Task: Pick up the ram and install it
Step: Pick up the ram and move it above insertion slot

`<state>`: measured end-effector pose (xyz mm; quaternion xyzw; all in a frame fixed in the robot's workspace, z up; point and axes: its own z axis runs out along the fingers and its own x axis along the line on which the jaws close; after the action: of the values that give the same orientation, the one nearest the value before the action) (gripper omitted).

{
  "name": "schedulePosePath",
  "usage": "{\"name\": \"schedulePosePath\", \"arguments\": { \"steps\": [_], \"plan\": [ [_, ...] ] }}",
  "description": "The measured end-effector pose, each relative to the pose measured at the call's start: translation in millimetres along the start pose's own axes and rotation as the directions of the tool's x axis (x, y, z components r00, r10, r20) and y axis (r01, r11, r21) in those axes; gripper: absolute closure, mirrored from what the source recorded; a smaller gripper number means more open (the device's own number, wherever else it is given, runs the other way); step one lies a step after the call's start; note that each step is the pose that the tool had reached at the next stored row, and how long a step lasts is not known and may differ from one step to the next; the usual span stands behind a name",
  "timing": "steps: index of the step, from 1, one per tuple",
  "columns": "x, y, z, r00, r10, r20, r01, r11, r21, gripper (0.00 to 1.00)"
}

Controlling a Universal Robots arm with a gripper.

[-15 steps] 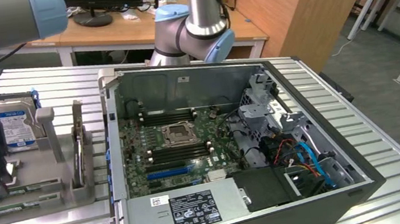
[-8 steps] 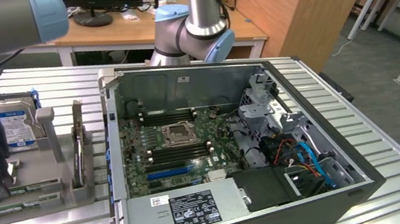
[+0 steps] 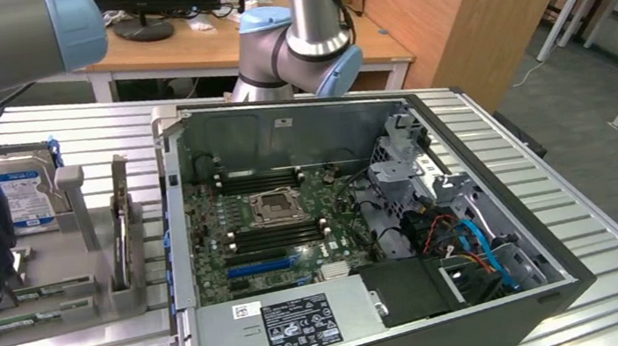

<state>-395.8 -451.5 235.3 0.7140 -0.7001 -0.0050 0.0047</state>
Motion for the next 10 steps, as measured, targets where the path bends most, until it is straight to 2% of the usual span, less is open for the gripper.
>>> {"name": "schedulePosePath", "arguments": {
  "steps": [10],
  "plan": [
    [5.3,0.8,0.1,1.0,0.0,0.0001,0.0,1.0,0.0,0.69]
  ]
}}
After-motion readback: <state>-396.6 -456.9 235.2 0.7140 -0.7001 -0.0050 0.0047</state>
